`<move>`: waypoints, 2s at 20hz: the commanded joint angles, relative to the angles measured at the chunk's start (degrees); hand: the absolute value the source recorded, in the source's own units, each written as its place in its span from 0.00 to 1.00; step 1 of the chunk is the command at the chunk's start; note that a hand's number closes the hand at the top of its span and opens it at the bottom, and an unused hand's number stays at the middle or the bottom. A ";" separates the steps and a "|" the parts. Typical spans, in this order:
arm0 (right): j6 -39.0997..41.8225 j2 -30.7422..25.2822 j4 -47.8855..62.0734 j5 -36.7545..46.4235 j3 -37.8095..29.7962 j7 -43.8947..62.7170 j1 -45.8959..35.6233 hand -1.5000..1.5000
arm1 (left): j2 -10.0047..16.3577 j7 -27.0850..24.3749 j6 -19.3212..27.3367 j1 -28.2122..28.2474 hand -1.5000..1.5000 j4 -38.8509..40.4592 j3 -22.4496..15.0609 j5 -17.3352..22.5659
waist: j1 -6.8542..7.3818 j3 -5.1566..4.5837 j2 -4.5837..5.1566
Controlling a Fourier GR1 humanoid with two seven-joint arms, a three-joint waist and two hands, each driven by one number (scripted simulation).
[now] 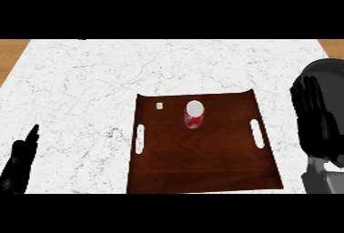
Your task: Pick the can from the tray and place it in the pot
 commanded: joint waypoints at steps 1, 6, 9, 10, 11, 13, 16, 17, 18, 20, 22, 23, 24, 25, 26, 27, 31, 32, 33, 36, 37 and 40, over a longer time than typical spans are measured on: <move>4.69 -3.55 1.39 -2.04 -1.74 2.33 -6.03 1.00 | -2.03 -1.82 0.02 -1.95 0.50 -4.05 -0.14 -0.46 | 1.62 -0.72 0.14; 21.41 -9.67 -3.06 -6.00 3.34 2.56 -16.94 1.00 | -7.63 -7.55 -2.32 -17.22 0.50 -13.78 1.83 5.20 | 2.53 -0.88 -0.07; 12.35 -19.92 5.80 13.18 1.29 -0.61 -16.78 0.00 | -9.68 -7.50 -3.73 -19.31 0.50 -14.14 1.89 7.46 | 2.30 -0.86 1.03; 15.16 -18.29 9.11 15.64 4.47 -6.98 -15.40 0.00 | -9.66 -7.01 -4.44 -19.89 0.50 -14.25 2.29 8.27 | 3.03 -0.68 1.17; 19.06 -21.16 8.89 16.34 4.84 -10.36 -14.98 0.00 | -8.90 -5.64 -5.13 -20.09 0.50 -14.60 3.19 9.42 | 2.75 -0.64 0.93; 19.02 -18.67 10.14 20.01 7.29 -20.15 -13.71 0.00 | -9.88 -7.39 -4.75 -19.47 0.50 -14.00 3.33 8.83 | 2.42 -0.63 0.70; 20.29 -19.10 10.40 22.85 8.33 -25.74 -14.00 0.00 | -10.30 -7.61 -5.31 -20.59 0.50 -11.90 3.60 7.86 | 1.48 -0.72 0.39; 19.52 -19.58 12.94 25.22 8.32 -25.92 -14.92 0.00 | -9.28 -7.26 -6.11 -18.01 0.50 -14.29 5.27 9.18 | 1.96 -0.72 0.30; 19.37 -20.27 7.29 26.42 10.36 -19.88 -14.66 0.00 | -10.99 -9.90 -6.46 -18.69 0.50 -11.34 4.37 8.06 | 1.22 -0.79 0.19; 20.03 -23.09 5.40 28.89 10.79 -17.17 -14.99 0.00 | -10.65 -10.16 -6.17 -16.45 0.50 -12.86 4.41 7.39 | 1.19 -0.81 0.04; 22.56 -23.11 8.21 31.93 13.89 -12.79 -20.26 0.00 | -11.03 -6.80 -5.55 -20.22 0.50 -12.65 4.42 7.84 | 1.77 -0.80 0.22; 25.06 -24.21 4.57 30.86 14.15 -7.16 -21.63 0.00 | -10.79 -5.58 -4.74 -20.92 0.50 -13.31 4.26 7.18 | 1.42 -0.83 0.02; 24.37 -22.74 7.21 33.85 16.18 -9.00 -21.25 0.00 | -9.60 -4.95 -6.49 -20.49 0.50 -13.41 5.33 8.30 | 1.82 -0.79 0.17; 27.83 -25.75 4.63 33.82 16.87 -6.15 -21.81 0.00 | -11.90 -7.27 -4.50 -20.98 0.50 -11.79 4.02 6.38 | 1.22 -0.84 0.10; 27.46 -24.78 0.79 34.69 17.86 -2.96 -21.18 0.00 | -10.96 -5.80 -5.53 -20.75 0.50 -12.30 5.04 7.48 | 1.03 -0.83 -0.05; 27.81 -22.73 1.54 36.51 20.24 -0.74 -23.14 0.00 | -10.41 -7.14 -7.08 -21.76 0.50 -10.29 5.86 7.69 | 1.33 -0.85 0.14; 31.77 -19.15 -4.00 36.54 20.72 9.97 -24.94 0.00 | -12.28 -5.70 -5.10 -20.79 0.50 -13.10 4.96 5.52 | 1.23 -0.80 -0.03; 31.19 -17.61 -3.40 38.20 21.63 12.04 -25.10 0.00 | -11.42 -4.81 -5.95 -20.63 0.50 -14.11 6.55 6.83 | 1.41 -0.79 0.00; 30.70 -16.03 -1.44 40.23 22.62 11.83 -25.36 0.00 | -10.23 -3.09 -7.33 -22.15 0.50 -13.42 7.37 7.36 | 1.48 -0.77 0.10; 35.38 -14.77 -1.56 39.45 20.68 15.25 -26.18 0.00 | -11.72 -6.50 -8.76 -19.10 0.50 -12.57 8.03 6.47 | 1.46 -0.77 0.13; 34.17 -12.33 -1.85 41.04 23.08 18.31 -25.98 0.00 | -11.82 -1.16 -5.77 -20.46 0.50 -17.38 6.35 5.55 | 1.61 -0.75 0.05; 34.40 -8.41 4.09 43.85 23.42 17.79 -27.81 0.00 | -12.99 -5.94 -8.28 -21.18 0.50 -11.44 8.01 5.01 | 1.58 -0.76 0.25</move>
